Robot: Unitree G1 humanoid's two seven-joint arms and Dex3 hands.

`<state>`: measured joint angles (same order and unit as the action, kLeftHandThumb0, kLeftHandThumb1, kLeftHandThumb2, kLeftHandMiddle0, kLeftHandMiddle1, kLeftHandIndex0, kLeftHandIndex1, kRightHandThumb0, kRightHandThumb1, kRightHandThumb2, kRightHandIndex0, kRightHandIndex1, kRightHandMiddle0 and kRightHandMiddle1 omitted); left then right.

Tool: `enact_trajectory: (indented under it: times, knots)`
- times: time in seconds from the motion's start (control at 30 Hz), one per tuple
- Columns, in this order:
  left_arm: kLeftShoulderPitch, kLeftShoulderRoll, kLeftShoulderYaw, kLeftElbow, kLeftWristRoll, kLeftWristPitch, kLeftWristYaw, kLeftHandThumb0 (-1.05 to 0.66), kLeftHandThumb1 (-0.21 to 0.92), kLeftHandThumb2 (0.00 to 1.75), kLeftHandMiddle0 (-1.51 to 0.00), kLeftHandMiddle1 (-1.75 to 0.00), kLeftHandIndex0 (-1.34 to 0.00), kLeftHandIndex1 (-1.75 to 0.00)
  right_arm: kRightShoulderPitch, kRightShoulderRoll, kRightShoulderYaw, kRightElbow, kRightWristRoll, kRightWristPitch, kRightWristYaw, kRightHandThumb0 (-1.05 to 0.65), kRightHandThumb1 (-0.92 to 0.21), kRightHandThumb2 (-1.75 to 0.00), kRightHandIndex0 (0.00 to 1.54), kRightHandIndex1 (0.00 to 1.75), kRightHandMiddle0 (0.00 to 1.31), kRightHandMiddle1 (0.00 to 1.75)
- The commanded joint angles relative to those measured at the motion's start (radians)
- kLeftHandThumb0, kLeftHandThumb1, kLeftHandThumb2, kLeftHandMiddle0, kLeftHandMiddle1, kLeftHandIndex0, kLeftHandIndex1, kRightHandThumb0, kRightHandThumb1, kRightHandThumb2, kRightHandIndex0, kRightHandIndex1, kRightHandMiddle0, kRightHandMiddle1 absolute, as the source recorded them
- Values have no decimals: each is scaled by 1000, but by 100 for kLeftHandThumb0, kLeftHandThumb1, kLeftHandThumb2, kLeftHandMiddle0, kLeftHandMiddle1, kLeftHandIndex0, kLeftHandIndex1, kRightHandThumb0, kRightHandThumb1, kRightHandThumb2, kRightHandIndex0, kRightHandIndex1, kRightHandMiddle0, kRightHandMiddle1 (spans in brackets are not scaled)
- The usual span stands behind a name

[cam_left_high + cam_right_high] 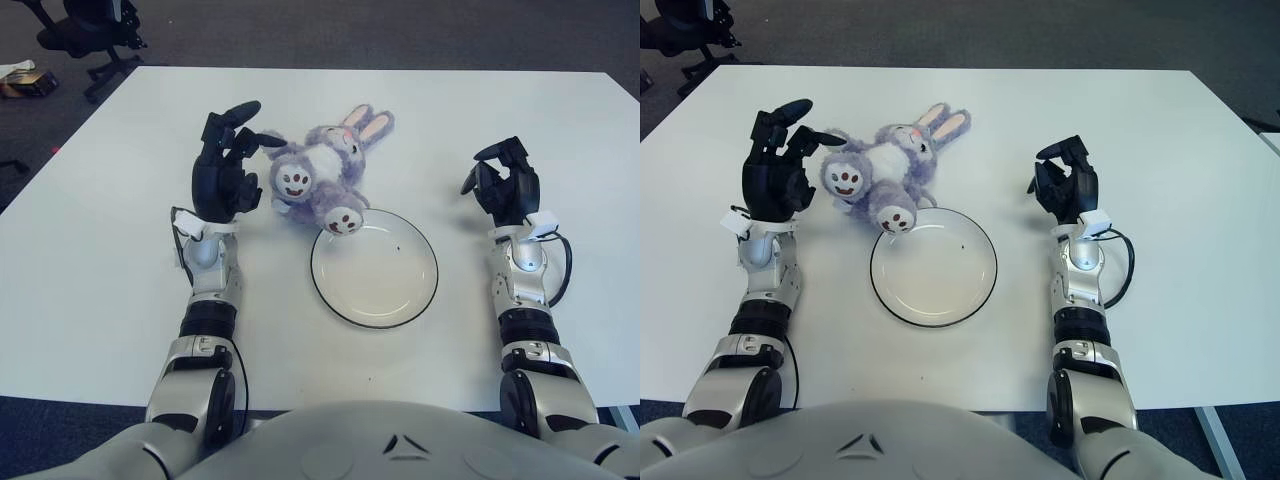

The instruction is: Put the doll into the plate.

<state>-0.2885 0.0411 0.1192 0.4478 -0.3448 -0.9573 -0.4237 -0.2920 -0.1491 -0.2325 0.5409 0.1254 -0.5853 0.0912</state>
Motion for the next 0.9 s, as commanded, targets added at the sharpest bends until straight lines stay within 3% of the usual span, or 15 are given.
enact_trajectory:
  times: [0.0,0.2,0.4,0.5,0.63,0.67,0.73,0.8,0.87]
  knots:
    - [144,-70,-13,78,-24,-28,-21,-78,92,52,-58,-31,-31,-35,121,49,13,93,-11,22,-13,-35,-92,-39,93,175,34,161]
    - [139,-68,-7,121,34,-138,-18,-72,92,75,-62,-13,-35,-36,121,46,17,88,-18,32,-21,-35,-92,-39,93,175,34,161]
    - [122,-26,-23,169,117,-229,-29,-65,92,78,-62,-6,-38,-35,120,44,19,89,-20,36,-25,-35,-92,-39,93,175,34,161]
    - [111,21,-9,185,256,-293,-13,-65,92,74,-59,-4,-39,-35,121,43,21,87,-22,40,-29,-35,-92,-38,94,175,35,161]
    - [105,44,53,182,432,-359,46,-73,92,63,-50,-1,-37,-67,122,43,24,85,-25,43,-33,-36,-92,-38,94,175,35,160]
    - [106,48,74,175,478,-376,61,-80,92,60,-47,-1,-35,-99,122,43,24,85,-26,44,-34,-36,-92,-38,94,175,35,160]
    - [110,49,103,158,549,-396,87,-88,92,55,-43,0,-29,-139,122,42,26,85,-27,46,-37,-36,-92,-38,94,175,35,160]
    - [112,48,112,151,587,-400,111,-91,92,51,-42,0,-26,-155,121,42,28,84,-27,48,-39,-36,-92,-38,94,175,35,160]
    - [114,49,117,145,625,-404,132,-92,92,46,-40,0,-21,-158,121,42,29,83,-28,50,-41,-36,-92,-38,94,175,35,160]
